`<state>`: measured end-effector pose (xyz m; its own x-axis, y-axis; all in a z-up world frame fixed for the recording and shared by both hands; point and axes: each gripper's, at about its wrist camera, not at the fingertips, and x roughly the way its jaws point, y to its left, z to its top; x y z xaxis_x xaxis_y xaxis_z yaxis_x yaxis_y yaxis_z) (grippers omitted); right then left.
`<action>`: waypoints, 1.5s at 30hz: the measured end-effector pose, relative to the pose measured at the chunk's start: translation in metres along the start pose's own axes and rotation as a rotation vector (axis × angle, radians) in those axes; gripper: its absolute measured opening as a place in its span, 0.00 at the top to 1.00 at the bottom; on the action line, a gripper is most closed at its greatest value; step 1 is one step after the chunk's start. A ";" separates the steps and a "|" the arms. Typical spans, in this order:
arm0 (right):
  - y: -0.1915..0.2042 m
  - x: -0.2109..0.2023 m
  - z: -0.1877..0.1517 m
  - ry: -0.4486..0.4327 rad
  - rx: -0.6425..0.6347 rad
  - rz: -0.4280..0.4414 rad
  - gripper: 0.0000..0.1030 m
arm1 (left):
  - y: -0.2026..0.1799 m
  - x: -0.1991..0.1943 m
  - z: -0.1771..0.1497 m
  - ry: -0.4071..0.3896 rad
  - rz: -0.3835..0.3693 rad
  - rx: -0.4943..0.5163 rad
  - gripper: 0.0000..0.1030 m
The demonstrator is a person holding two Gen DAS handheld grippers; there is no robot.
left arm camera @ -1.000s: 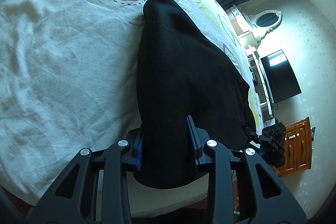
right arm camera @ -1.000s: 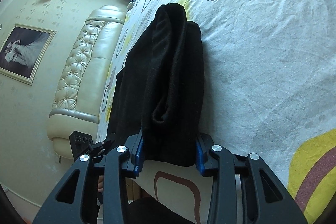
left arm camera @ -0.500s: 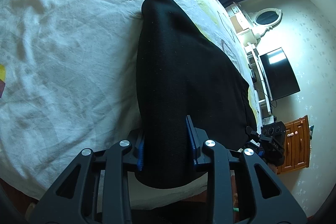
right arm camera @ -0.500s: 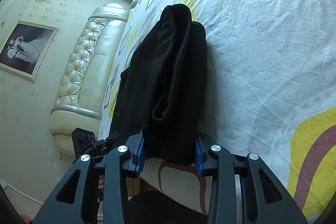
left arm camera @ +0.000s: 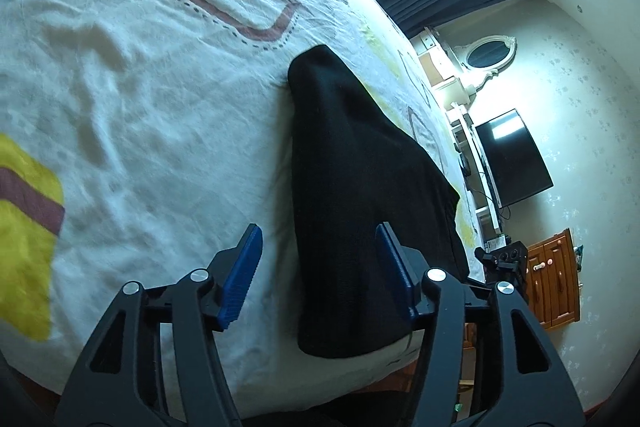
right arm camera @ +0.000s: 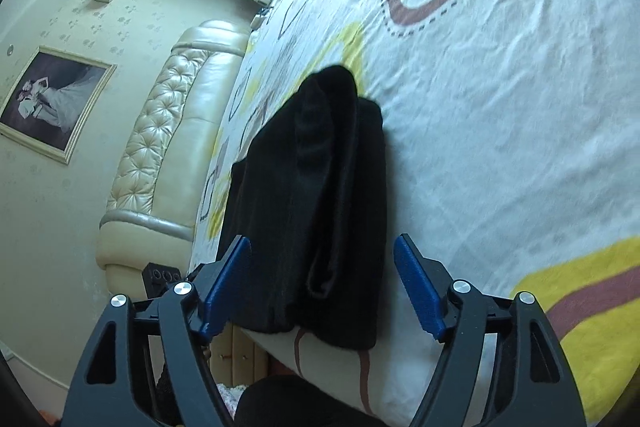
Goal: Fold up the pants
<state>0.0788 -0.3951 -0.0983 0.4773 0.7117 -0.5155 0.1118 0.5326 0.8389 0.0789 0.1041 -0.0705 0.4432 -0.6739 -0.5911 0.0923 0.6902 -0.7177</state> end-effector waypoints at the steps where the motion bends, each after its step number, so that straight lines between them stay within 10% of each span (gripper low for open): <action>1: -0.003 0.003 0.009 -0.012 0.017 0.013 0.28 | 0.003 0.006 0.008 0.007 0.005 -0.003 0.43; 11: -0.005 0.068 0.069 0.002 0.038 0.075 0.39 | 0.005 0.079 0.083 0.076 -0.014 0.032 0.39; 13: 0.000 0.072 0.070 0.022 0.001 0.046 0.54 | 0.001 0.086 0.087 0.081 -0.015 0.069 0.68; 17: 0.003 0.068 0.071 -0.010 -0.037 0.027 0.63 | -0.005 0.093 0.091 0.091 0.009 0.098 0.74; 45: -0.017 0.076 0.093 -0.080 -0.001 0.015 0.55 | -0.018 0.101 0.115 0.046 0.087 0.136 0.71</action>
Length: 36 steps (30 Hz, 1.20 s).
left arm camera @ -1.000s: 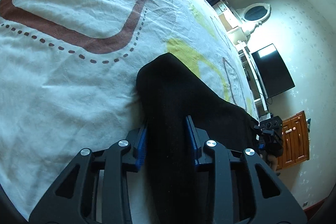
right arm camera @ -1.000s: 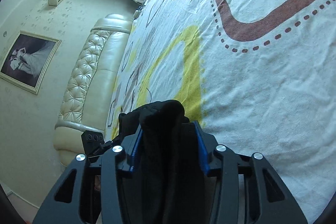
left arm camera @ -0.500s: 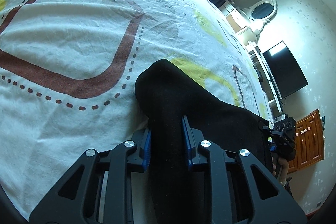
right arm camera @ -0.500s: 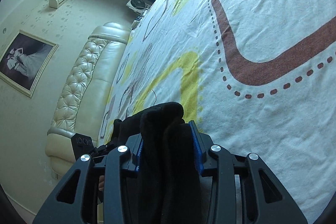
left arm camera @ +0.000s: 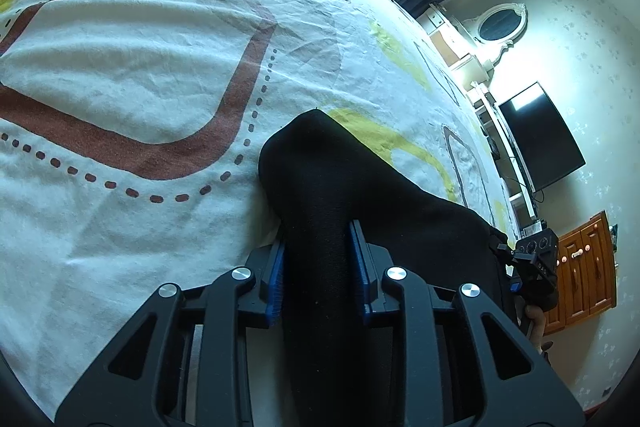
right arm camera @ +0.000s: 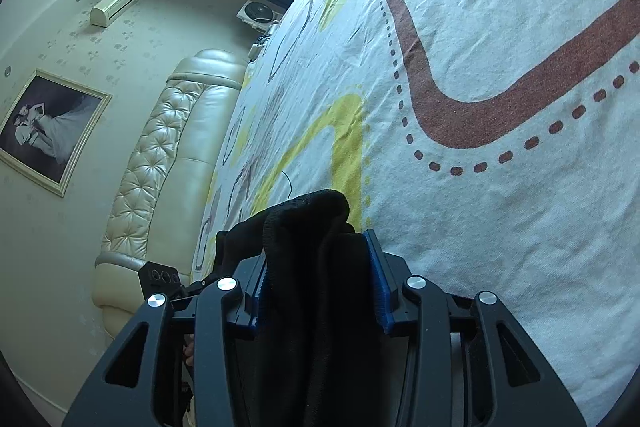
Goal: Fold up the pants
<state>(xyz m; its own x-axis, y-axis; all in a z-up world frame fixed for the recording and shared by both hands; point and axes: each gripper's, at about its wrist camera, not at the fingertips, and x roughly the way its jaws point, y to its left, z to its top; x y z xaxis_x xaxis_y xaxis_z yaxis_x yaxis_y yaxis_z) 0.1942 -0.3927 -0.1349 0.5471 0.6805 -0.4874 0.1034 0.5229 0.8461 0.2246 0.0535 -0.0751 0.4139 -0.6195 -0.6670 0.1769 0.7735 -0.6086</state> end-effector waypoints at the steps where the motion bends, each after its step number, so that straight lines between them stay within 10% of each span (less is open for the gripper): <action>1: 0.001 -0.003 -0.002 0.004 0.000 -0.007 0.50 | 0.000 -0.003 -0.003 -0.001 -0.005 -0.003 0.65; 4: 0.005 -0.016 -0.014 0.028 0.010 0.002 0.34 | 0.003 -0.015 -0.018 0.020 -0.040 -0.031 0.44; 15: 0.003 -0.058 -0.102 0.106 -0.005 0.025 0.28 | -0.015 -0.051 -0.111 0.028 -0.084 -0.035 0.32; 21: 0.001 -0.060 -0.105 0.081 0.022 0.003 0.60 | -0.022 -0.042 -0.115 0.032 -0.057 -0.054 0.53; 36: 0.007 -0.078 -0.114 0.079 0.025 0.023 0.65 | -0.027 -0.050 -0.119 0.058 -0.008 -0.039 0.67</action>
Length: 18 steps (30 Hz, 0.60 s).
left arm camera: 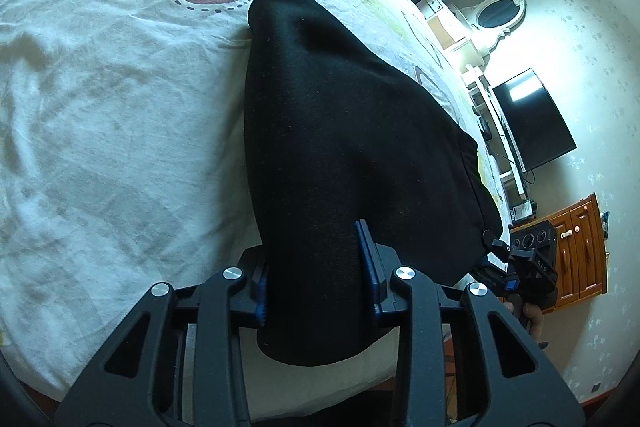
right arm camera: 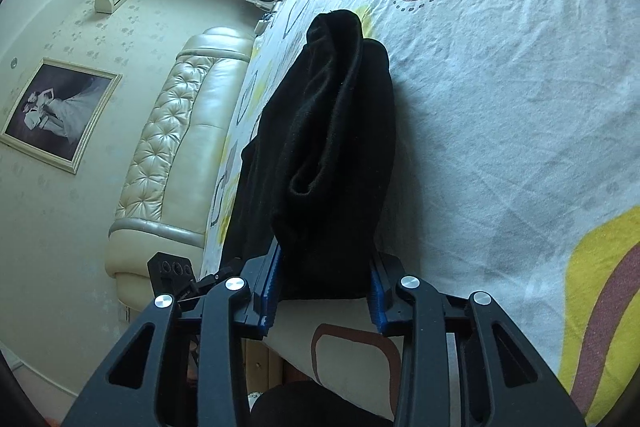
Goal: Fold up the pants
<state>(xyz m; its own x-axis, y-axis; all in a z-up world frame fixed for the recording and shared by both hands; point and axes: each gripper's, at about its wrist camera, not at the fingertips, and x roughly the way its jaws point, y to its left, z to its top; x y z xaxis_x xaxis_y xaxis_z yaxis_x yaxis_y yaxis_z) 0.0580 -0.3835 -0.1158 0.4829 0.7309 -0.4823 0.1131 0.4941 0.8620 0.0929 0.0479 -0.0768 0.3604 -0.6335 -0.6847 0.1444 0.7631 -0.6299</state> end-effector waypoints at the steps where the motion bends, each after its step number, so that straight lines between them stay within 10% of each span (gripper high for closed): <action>1: 0.001 0.001 -0.003 0.000 0.002 0.000 0.65 | 0.000 0.000 0.000 0.001 0.001 0.003 0.67; 18: -0.016 0.000 -0.003 -0.011 0.053 0.030 0.65 | -0.002 0.001 0.001 0.001 0.005 0.014 0.66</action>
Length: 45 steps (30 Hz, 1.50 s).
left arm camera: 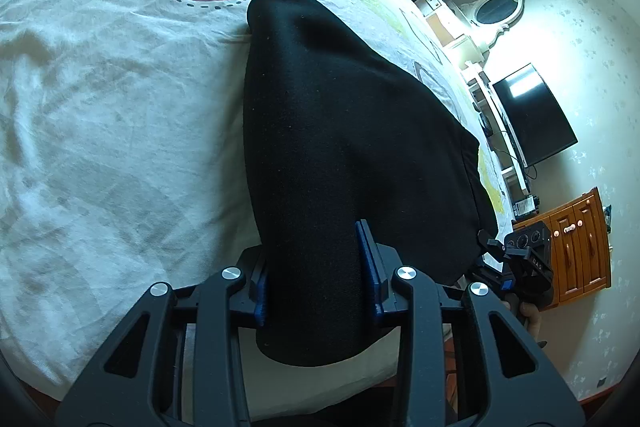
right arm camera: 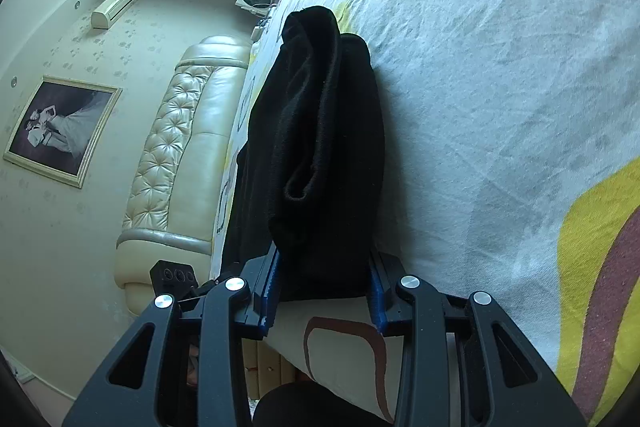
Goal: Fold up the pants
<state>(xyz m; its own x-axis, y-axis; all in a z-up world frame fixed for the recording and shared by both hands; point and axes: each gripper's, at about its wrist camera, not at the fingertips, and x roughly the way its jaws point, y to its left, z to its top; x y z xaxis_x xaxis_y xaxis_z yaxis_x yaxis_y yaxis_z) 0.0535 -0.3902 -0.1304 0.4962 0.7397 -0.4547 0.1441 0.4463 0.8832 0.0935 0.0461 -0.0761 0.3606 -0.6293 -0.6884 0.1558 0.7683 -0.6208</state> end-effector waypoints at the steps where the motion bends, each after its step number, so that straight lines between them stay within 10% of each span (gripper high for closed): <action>1: 0.000 0.000 0.000 -0.001 0.001 0.001 0.65 | 0.000 0.000 0.000 0.000 0.000 0.000 0.66; 26: -0.009 -0.007 -0.003 -0.012 0.035 0.031 0.64 | 0.003 0.001 0.000 -0.004 0.020 -0.010 0.63; 45: -0.019 -0.050 -0.028 0.004 0.090 -0.050 0.58 | -0.009 -0.017 -0.021 -0.024 0.174 -0.001 0.14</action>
<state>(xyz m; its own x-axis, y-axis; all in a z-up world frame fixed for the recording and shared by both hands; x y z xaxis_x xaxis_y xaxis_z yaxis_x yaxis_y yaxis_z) 0.0016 -0.4215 -0.1275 0.4832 0.7197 -0.4986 0.2449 0.4356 0.8662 0.0670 0.0470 -0.0668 0.4041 -0.4836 -0.7765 0.0881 0.8655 -0.4932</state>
